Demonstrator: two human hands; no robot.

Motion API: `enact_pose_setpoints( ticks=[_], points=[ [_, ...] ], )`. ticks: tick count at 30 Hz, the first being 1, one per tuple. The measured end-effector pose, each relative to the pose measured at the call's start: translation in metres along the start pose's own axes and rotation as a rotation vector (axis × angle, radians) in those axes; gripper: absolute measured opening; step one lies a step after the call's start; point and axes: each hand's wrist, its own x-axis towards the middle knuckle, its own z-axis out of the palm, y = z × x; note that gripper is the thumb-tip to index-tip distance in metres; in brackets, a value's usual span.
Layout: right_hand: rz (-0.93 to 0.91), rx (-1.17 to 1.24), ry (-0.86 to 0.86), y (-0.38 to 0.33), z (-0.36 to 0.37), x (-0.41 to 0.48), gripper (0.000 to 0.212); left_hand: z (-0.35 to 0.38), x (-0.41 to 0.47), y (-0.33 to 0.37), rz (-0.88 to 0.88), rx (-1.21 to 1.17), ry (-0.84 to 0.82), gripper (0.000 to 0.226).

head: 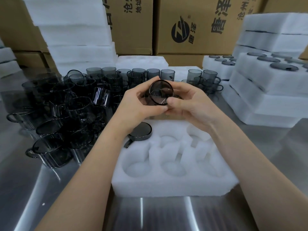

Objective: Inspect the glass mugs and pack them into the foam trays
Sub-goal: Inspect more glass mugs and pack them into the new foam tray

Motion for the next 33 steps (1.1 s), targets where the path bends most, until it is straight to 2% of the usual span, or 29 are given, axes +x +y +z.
enact_pose_setpoints(
  ticks=[3, 7, 10, 13, 16, 19, 21, 24, 26, 30, 33],
  points=[
    [-0.025, -0.183, 0.131, 0.001, 0.006, 0.000, 0.040, 0.002, 0.000, 0.001, -0.001, 0.040, -0.023, 0.084],
    [-0.064, -0.458, 0.265, 0.002, 0.014, 0.002, 0.051, 0.008, -0.002, 0.004, 0.075, 0.226, -0.068, 0.090],
    [-0.095, -0.514, 0.356, 0.004, 0.018, 0.005, 0.048, 0.011, -0.003, 0.003, 0.134, 0.286, -0.078, 0.083],
    [-0.151, -0.536, 0.422, 0.004, 0.019, 0.008, 0.034, 0.013, -0.005, 0.004, 0.167, 0.299, -0.084, 0.069],
    [-0.153, -0.422, 0.442, 0.002, 0.019, 0.005, 0.029, 0.013, -0.004, 0.004, 0.206, 0.348, -0.065, 0.065],
    [-0.008, -0.139, 0.427, -0.005, 0.017, 0.003, 0.032, 0.011, -0.004, 0.003, 0.233, 0.303, -0.024, 0.065],
    [0.062, -0.040, 0.401, -0.007, 0.013, 0.004, 0.040, 0.010, -0.005, 0.003, 0.243, 0.253, -0.001, 0.064],
    [0.155, 0.029, 0.224, -0.005, 0.010, 0.004, 0.052, 0.009, -0.006, 0.006, 0.235, 0.170, 0.015, 0.060],
    [0.188, 0.112, 0.141, -0.005, 0.010, 0.003, 0.052, 0.009, -0.005, 0.007, 0.232, 0.156, 0.014, 0.056],
    [0.094, 0.136, 0.085, -0.004, 0.006, 0.001, 0.042, 0.007, -0.003, 0.004, 0.228, 0.117, 0.017, 0.057],
    [0.003, 0.109, 0.075, -0.004, 0.005, -0.001, 0.046, 0.005, -0.002, 0.003, 0.207, 0.166, 0.054, 0.057]
  ],
)
